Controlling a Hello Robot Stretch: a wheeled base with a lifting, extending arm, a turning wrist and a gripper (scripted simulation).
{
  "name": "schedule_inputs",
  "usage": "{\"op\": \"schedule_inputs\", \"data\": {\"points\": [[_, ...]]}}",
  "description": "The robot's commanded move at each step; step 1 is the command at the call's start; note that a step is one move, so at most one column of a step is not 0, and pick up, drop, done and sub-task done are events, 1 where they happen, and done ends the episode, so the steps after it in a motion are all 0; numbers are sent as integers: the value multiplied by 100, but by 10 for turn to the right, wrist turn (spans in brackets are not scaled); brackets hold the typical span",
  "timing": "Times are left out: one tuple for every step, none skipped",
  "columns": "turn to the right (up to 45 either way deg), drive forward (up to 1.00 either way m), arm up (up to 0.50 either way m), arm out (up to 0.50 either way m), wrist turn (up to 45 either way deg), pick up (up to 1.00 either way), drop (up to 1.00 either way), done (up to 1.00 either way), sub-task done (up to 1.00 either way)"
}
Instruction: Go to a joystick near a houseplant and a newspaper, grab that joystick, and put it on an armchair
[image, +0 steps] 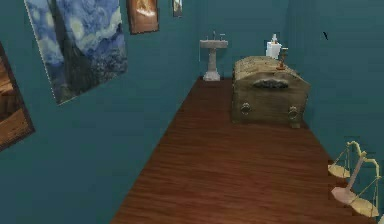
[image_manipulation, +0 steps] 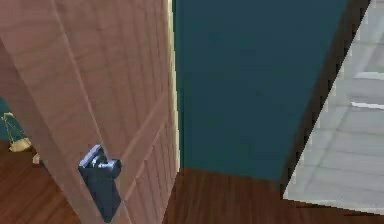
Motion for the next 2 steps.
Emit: {"op": "schedule_inputs", "data": {"points": [[0, 50, 0, 0, 0, 0, 0, 0, 0], [450, 0, 0, 0, 0, 0, 0, 0, 0]]}}
